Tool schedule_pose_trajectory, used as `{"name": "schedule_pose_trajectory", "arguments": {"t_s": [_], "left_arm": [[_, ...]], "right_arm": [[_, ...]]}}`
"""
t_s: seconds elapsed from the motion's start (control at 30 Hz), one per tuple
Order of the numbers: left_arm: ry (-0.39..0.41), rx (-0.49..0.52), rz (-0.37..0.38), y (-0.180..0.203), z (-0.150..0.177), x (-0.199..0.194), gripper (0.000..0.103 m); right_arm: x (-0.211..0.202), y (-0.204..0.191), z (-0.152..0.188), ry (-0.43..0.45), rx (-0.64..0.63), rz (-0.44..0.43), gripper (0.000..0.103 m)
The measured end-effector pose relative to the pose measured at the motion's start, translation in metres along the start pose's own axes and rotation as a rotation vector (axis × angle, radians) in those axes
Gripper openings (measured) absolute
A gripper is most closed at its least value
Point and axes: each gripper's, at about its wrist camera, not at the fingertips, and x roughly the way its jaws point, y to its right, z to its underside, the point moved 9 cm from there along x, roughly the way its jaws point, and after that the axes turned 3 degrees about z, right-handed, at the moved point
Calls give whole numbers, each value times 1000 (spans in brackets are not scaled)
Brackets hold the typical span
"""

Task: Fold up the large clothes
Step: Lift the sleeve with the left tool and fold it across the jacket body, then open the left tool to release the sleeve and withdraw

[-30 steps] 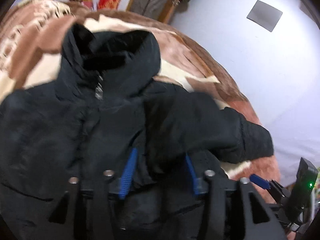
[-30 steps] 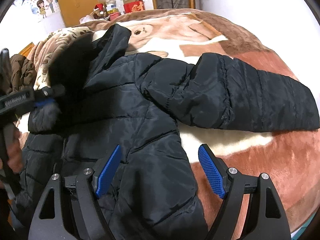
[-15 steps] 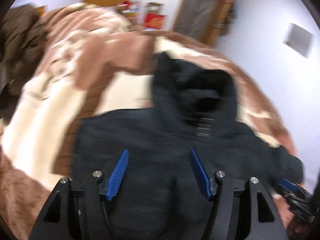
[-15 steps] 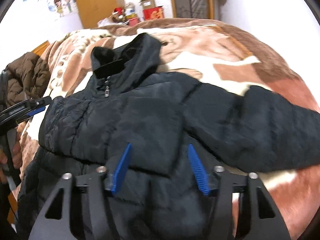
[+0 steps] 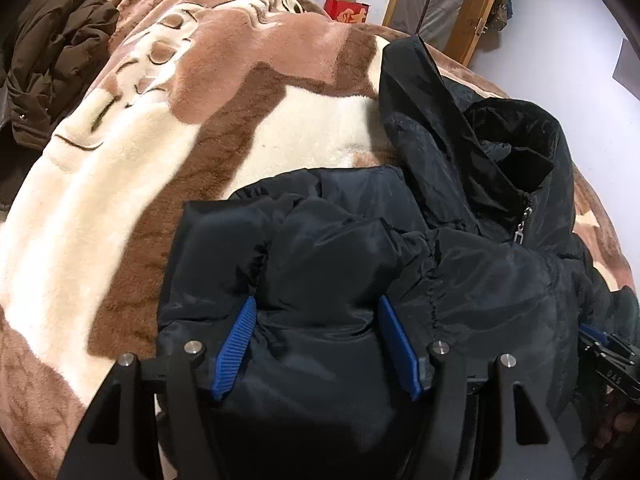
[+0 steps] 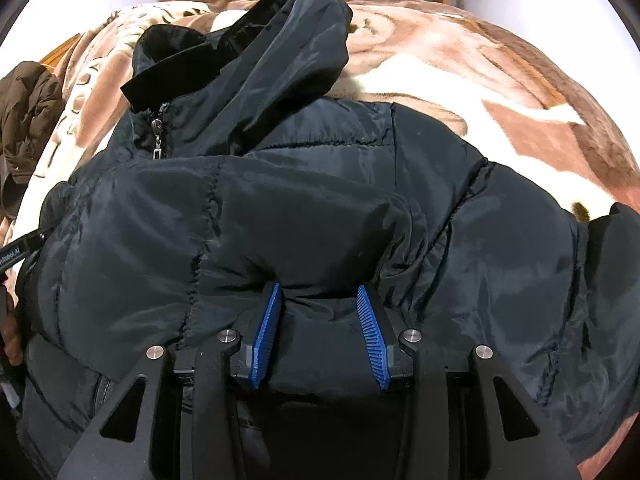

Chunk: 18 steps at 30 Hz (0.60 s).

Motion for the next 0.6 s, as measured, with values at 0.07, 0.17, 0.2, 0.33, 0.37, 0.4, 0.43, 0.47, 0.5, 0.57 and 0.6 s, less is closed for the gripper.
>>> {"name": "schedule_pose_trajectory", "arguments": {"t_s": [0.07,0.17,0.2,0.33,0.37,0.4,0.43,0.47,0.5,0.57,0.6], "left_arm": [[12,-3,16,-1,-8,-16,64],[85,-13,52,-7,-24,-48,64],[110,-5,42,-11,-30,-55,64],[58,-29,-5,-31,-28,-32,64],[29,-43,-3,-33,-22,-21,64],[13,-45,-5,-34,-15,-13,64],[13,-36,-7,-33,-12,-9,65],[21,-25,-12,-32,-10,-8,65],[27,-18,-20,-31,-10,-9,65],[20,-23,-22,-31,-12,-11,64],[12,-26,-26,-31,-12,-14,64]], "right_arm": [[-18,5,-3,5,30,-10,40],[-54,10,-15,109,55,-34,40],[-60,12,-18,129,63,-40,40],[-41,13,-19,79,92,-62,40],[-30,15,-16,53,89,-58,40],[-14,16,-8,19,88,-58,40],[-8,15,-5,13,89,-66,40],[-5,16,-3,20,90,-72,40],[-5,16,-3,27,87,-74,40],[-11,17,-4,21,85,-67,40],[-18,18,-4,22,86,-63,40]]}}
